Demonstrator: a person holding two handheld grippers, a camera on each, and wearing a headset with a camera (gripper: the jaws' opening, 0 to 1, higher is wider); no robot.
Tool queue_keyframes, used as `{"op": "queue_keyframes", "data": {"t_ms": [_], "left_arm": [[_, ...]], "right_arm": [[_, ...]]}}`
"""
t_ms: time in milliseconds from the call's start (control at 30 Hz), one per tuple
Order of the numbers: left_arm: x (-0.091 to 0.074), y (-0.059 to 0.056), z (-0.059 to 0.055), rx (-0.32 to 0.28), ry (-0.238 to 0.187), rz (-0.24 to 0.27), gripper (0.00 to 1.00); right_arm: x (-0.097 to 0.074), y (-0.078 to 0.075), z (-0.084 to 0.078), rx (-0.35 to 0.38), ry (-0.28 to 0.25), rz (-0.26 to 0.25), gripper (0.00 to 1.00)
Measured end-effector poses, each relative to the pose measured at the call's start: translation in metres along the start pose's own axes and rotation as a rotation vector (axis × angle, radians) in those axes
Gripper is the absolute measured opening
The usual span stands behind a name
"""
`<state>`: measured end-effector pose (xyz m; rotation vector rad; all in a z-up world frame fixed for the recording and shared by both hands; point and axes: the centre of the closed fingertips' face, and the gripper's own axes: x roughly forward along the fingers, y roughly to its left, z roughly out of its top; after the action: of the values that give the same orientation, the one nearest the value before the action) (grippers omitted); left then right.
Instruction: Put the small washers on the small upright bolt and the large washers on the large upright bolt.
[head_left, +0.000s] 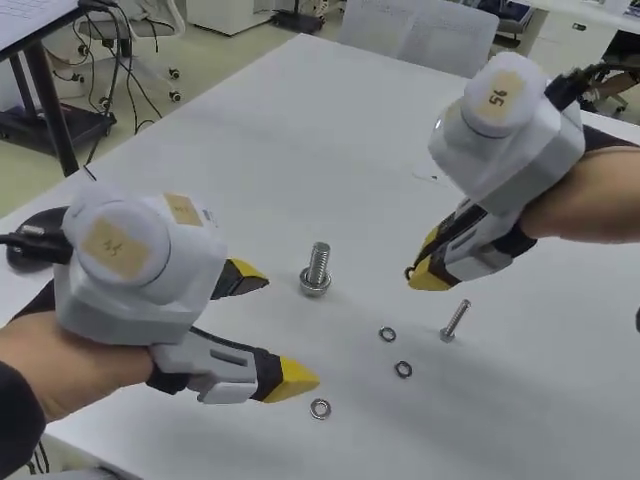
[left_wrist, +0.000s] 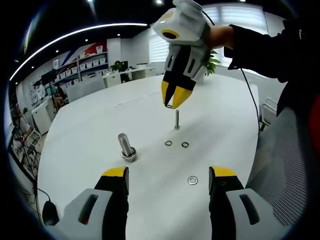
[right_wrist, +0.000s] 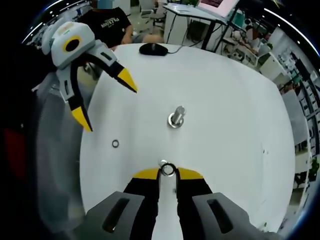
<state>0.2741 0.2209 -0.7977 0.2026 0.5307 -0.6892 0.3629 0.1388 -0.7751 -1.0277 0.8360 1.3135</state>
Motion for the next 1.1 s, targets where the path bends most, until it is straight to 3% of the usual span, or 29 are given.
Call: {"op": "queue_keyframes", "data": {"t_ms": [267,633,1100], "left_arm": [[0.0,-0.002,0.001,0.004,-0.003,-0.008,0.64],[0.0,-0.004,0.0,0.007,0.001,-0.013,0.64],[0.0,-0.005,-0.002,0.004,0.008,-0.019,0.64]], "right_arm": [[-0.012,-0.016,-0.027,0.046,0.028,-0.03,0.13],[-0.007,-0.025,-0.054,0.093,0.06,-0.026,0.13],[0.007,-0.026,-0.064,0.105,0.083,0.008,0.13]]}}
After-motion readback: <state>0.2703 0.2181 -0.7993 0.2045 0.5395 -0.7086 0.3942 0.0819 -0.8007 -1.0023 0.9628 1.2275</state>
